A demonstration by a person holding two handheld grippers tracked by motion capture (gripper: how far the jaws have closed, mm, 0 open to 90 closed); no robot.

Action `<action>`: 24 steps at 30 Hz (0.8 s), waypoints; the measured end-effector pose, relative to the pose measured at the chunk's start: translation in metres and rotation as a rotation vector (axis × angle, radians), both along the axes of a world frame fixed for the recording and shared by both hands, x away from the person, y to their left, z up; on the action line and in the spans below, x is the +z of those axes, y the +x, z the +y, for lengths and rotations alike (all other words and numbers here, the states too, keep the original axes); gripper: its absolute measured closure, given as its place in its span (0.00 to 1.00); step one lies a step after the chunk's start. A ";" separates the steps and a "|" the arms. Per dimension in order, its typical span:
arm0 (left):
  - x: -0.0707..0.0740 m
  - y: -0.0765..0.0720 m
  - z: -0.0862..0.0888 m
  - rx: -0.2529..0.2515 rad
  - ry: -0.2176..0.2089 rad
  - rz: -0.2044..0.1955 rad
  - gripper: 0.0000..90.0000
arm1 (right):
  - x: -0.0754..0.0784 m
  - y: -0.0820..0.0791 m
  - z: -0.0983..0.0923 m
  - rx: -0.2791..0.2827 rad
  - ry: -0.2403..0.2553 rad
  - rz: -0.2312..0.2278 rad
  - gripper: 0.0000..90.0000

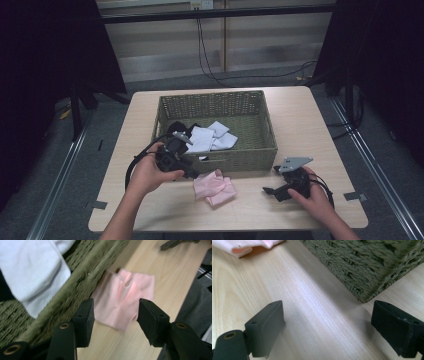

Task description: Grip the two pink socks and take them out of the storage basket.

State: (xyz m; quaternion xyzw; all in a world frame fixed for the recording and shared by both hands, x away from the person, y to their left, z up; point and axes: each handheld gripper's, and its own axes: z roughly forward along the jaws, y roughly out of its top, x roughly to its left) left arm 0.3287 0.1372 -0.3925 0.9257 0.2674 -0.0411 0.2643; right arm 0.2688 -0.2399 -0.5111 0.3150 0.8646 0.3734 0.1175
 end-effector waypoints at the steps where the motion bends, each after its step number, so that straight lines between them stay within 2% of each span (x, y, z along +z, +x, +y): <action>1: -0.002 0.000 0.002 -0.004 0.002 -0.002 0.51 | 0.000 0.000 0.000 -0.001 -0.001 -0.001 0.12; 5: -0.014 -0.003 0.007 0.021 -0.020 -0.006 0.50 | 0.000 0.000 0.000 -0.003 -0.004 -0.001 0.12; 10: -0.028 -0.006 0.014 0.037 -0.026 -0.005 0.50 | 0.000 0.000 0.000 -0.003 -0.002 -0.001 0.12; 22: -0.056 -0.015 0.025 0.028 -0.029 -0.031 0.48 | 0.000 0.000 0.000 -0.005 -0.001 -0.001 0.12; 24: -0.060 -0.016 0.026 0.024 -0.023 -0.024 0.48 | 0.000 0.000 0.000 -0.005 -0.001 -0.001 0.12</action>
